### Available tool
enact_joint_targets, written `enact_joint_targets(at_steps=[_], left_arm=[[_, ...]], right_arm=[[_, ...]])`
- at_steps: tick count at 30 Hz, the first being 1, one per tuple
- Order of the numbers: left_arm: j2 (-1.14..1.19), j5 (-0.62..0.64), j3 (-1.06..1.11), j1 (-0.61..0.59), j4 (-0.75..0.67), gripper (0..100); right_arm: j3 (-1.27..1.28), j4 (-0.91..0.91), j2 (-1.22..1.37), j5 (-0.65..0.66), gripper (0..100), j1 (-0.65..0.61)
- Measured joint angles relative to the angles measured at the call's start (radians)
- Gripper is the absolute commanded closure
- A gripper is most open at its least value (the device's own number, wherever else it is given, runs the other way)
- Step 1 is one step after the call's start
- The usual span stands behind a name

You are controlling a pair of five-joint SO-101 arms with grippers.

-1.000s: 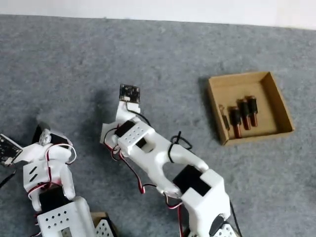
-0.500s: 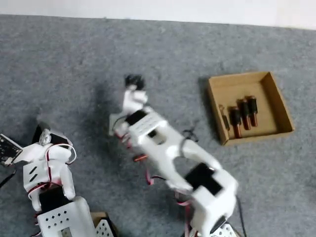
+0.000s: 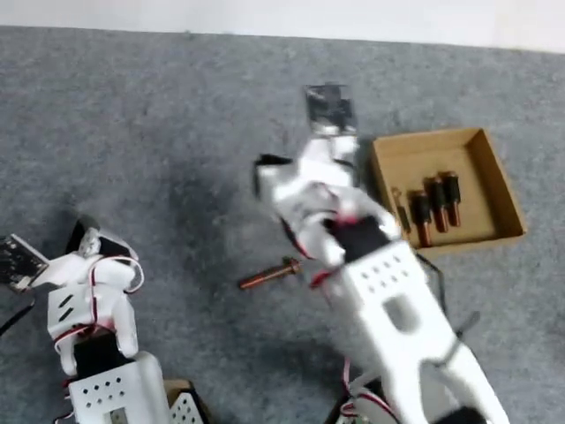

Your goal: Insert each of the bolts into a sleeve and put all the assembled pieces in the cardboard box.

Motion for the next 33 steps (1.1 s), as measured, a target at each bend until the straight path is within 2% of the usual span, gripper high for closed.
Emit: enact_joint_targets(at_steps=[9, 14, 19, 24, 27, 29, 33], left_arm=[[0.000, -0.011, 0.023, 0.121, 0.000, 99], [0.000, -0.124, 0.028, 0.244, 0.000, 99], [0.000, -0.259, 0.029, 0.411, 0.074, 99], [0.000, -0.485, 0.029, 0.678, 0.149, 99], [0.000, -0.525, 0.011, 0.855, 0.167, 99], [0.000, -0.532, -0.029, 0.911, 0.169, 99], [0.000, -0.595, -0.117, 0.947, 0.204, 99]], right_arm=[[0.325, -0.003, -0.460, 0.057, 99.5, 0.226], [0.512, -0.092, -0.690, 0.147, 99.5, 0.345], [0.715, -0.112, -0.893, 0.173, 99.5, 0.436], [0.899, -0.112, -1.100, 0.147, 99.5, 0.448], [0.970, -0.104, -1.154, 0.127, 99.5, 0.454], [0.987, -0.087, -1.154, 0.126, 99.5, 0.454], [0.997, -0.086, -1.160, 0.124, 99.5, 0.454]])
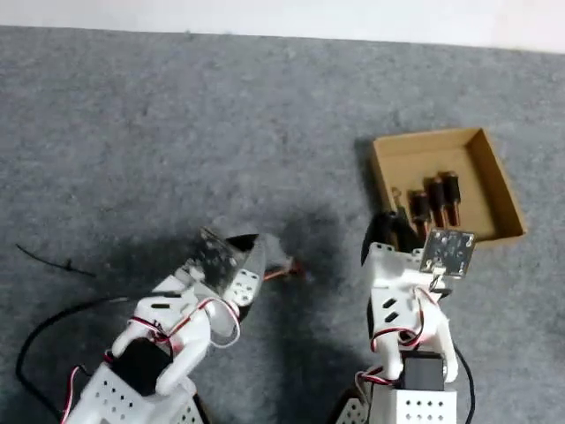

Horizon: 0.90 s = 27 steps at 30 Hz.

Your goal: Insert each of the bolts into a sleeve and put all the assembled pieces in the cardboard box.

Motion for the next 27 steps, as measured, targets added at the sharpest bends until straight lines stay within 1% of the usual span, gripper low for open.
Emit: enact_joint_targets(at_steps=[3, 7, 8, 11, 13, 17, 27], left_arm=[[0.000, -0.069, -0.026, 0.061, 0.043, 99], [0.000, -0.087, -0.025, 0.118, 0.048, 91], [0.000, -0.087, -0.017, 0.121, 0.043, 90], [0.005, -0.089, 0.023, 0.132, -0.006, 91], [0.049, -0.089, 0.025, 0.129, -0.032, 91], [0.227, -0.089, -0.011, 0.130, -0.071, 91], [0.887, -0.089, -0.325, 0.130, -0.087, 91]], right_arm=[[0.002, 0.000, -0.005, -0.006, 99.5, 0.002], [0.031, 0.000, -0.006, -0.006, 99.5, 0.002], [0.041, 0.000, -0.006, -0.006, 99.5, 0.002], [0.048, 0.000, -0.006, -0.006, 99.5, 0.002], [0.048, 0.000, -0.006, -0.006, 99.5, 0.002], [0.048, 0.000, -0.006, -0.006, 99.5, 0.002], [0.058, 0.000, -0.006, -0.006, 99.5, 0.002]])
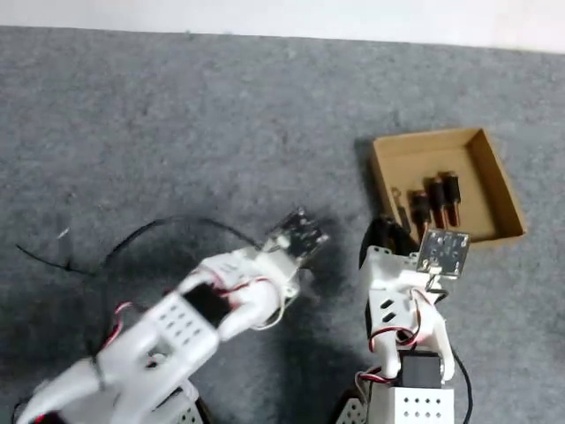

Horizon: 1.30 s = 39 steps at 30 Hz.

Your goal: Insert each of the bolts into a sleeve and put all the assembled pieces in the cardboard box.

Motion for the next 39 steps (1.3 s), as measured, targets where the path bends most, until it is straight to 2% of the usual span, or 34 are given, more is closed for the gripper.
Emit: enact_joint_targets(at_steps=[4, 8, 15, 19, 23, 36, 39], left_arm=[[0.226, -0.011, -0.086, 0.000, 0.000, 91], [0.387, -0.080, -0.152, 0.000, 0.000, 91], [0.571, -0.095, -0.242, 0.000, -0.008, 91], [0.651, -0.098, -0.265, 0.000, -0.078, 91], [0.687, -0.098, -0.273, -0.009, -0.118, 91], [0.697, -0.095, -0.287, -0.009, -0.120, 91], [0.620, -0.098, -0.285, -0.011, -0.057, 91]], right_arm=[[0.000, 0.000, 0.000, 0.000, 99.5, 0.000], [0.000, 0.000, 0.000, 0.000, 99.5, 0.000], [0.000, 0.000, 0.000, 0.000, 99.5, 0.000], [0.000, 0.000, 0.000, 0.000, 99.5, 0.000], [0.000, 0.000, 0.000, 0.000, 99.5, 0.000], [0.000, 0.000, 0.000, 0.000, 99.5, 0.000], [0.000, 0.000, 0.000, 0.000, 99.5, 0.000]])
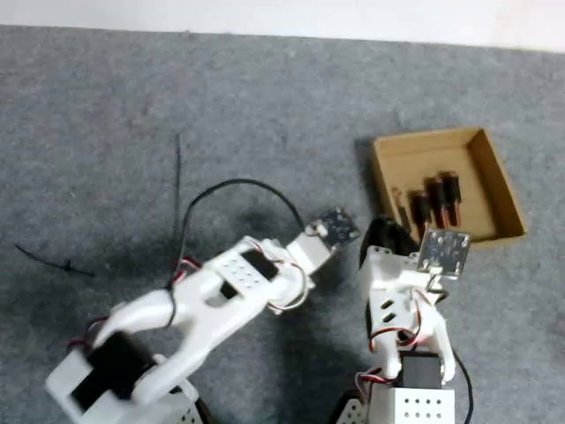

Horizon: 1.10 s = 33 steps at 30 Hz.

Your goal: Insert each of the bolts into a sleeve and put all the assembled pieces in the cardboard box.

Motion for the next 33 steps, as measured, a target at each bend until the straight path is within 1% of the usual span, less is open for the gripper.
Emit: enact_joint_targets(at_steps=[2, 5, 7, 8, 17, 25, 33], left_arm=[[-0.087, 0.000, 0.000, -0.006, 0.052, 90], [-0.213, 0.000, 0.000, -0.052, 0.097, 82], [-0.235, 0.002, 0.017, -0.086, 0.103, 77], [-0.235, 0.000, 0.028, -0.095, 0.103, 77], [-0.075, -0.002, 0.018, -0.107, 0.103, 77], [0.129, 0.000, -0.126, -0.110, 0.114, 77], [0.163, 0.000, -0.155, -0.124, 0.117, 77]], right_arm=[[0.000, 0.000, 0.000, 0.000, 99.5, 0.000], [0.000, 0.000, 0.000, 0.000, 99.5, 0.000], [0.000, 0.000, 0.000, 0.000, 99.5, 0.000], [0.000, 0.000, 0.000, 0.000, 99.5, 0.000], [0.000, 0.000, 0.000, 0.000, 99.5, 0.000], [0.000, 0.000, 0.000, 0.000, 99.5, 0.000], [0.000, 0.000, 0.000, 0.000, 99.5, 0.000]])
